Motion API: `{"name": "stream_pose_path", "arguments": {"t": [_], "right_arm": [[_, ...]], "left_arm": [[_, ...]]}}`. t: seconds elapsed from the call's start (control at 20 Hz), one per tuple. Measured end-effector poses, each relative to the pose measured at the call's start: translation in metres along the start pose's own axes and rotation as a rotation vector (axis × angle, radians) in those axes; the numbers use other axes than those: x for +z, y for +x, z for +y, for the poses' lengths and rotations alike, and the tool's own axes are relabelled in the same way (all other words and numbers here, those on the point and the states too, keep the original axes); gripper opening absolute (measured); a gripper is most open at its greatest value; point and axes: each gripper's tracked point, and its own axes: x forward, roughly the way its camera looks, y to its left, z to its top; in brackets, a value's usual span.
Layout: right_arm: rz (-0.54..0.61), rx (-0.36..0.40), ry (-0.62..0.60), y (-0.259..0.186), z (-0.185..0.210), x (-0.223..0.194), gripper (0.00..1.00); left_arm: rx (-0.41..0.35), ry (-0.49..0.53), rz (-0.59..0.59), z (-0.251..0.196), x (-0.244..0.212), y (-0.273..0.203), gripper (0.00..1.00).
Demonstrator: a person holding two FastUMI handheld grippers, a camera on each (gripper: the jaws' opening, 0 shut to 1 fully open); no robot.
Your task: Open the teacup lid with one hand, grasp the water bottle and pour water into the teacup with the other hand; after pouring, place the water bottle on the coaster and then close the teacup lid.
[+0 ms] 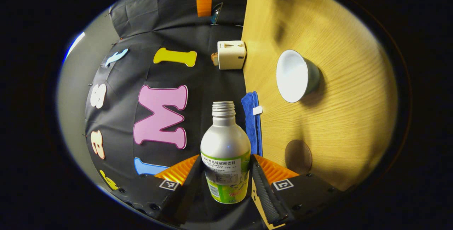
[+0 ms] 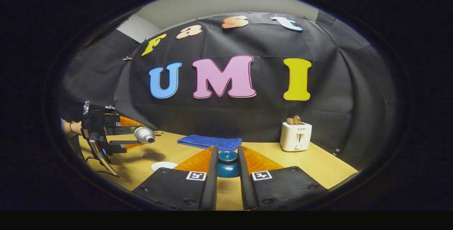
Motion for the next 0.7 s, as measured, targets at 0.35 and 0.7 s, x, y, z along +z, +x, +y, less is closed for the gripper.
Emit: {"name": "stream_pose_path", "arguments": {"t": [0.35,0.7], "right_arm": [[-0.001,0.000,0.005,-0.001,-0.001,0.001,0.32],[0.002,-0.002,0.010,-0.001,-0.004,-0.001,0.36]], "left_arm": [[-0.007,0.152,-0.027,0.002,0.005,0.010,0.81],[-0.034,0.250,-0.024,-0.002,0.005,0.022,0.82]]}}
